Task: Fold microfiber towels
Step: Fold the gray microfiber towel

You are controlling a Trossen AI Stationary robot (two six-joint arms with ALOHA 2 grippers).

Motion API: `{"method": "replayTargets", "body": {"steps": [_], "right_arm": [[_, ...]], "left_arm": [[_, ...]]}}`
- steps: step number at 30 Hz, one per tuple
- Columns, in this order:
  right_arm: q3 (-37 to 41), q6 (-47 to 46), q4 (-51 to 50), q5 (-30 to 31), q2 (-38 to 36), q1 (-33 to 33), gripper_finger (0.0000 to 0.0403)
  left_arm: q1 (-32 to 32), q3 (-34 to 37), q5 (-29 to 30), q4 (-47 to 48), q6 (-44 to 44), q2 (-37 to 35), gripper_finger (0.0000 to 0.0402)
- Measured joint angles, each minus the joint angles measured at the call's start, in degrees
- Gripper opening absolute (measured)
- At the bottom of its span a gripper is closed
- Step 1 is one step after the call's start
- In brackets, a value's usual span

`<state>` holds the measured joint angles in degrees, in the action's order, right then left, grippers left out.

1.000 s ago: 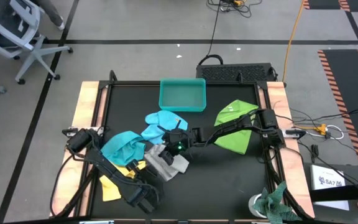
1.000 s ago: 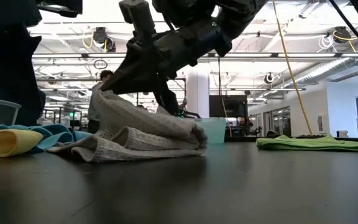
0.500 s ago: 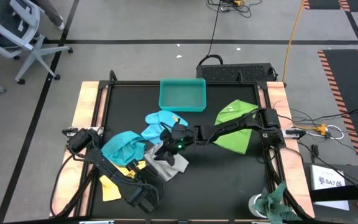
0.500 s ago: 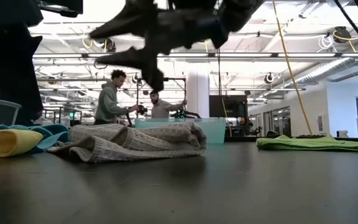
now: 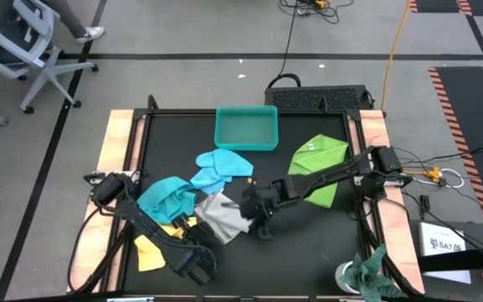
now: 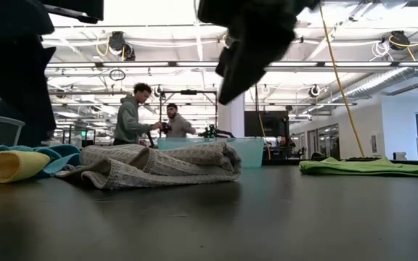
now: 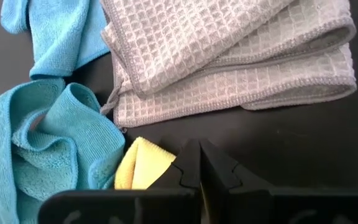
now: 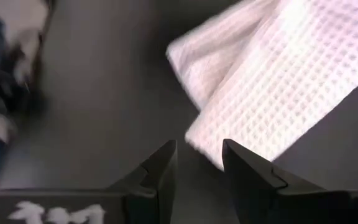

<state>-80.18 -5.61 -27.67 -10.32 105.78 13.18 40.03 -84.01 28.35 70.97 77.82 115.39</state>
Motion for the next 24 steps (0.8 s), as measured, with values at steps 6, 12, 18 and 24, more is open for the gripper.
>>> {"method": "replayTargets", "body": {"steps": [6,12,18,24], "right_arm": [[0.02,10.95,-2.32,9.40,0.00,3.58,0.0118],[0.02,13.19,-0.84,11.90,0.00,4.19,0.0118],[0.59,13.20,0.11,11.74,0.51,4.65,0.0118],[5.50,13.66,6.22,11.65,2.13,6.76,0.0118]], "left_arm": [[-0.83,0.00,-0.01,0.01,-0.64,0.00,0.0001],[-1.07,0.00,0.01,-0.01,-0.98,0.00,0.0000],[-1.07,0.00,0.01,0.01,-0.94,0.00,0.0000],[-1.07,0.00,0.01,0.51,-0.83,0.00,0.0001]]}}
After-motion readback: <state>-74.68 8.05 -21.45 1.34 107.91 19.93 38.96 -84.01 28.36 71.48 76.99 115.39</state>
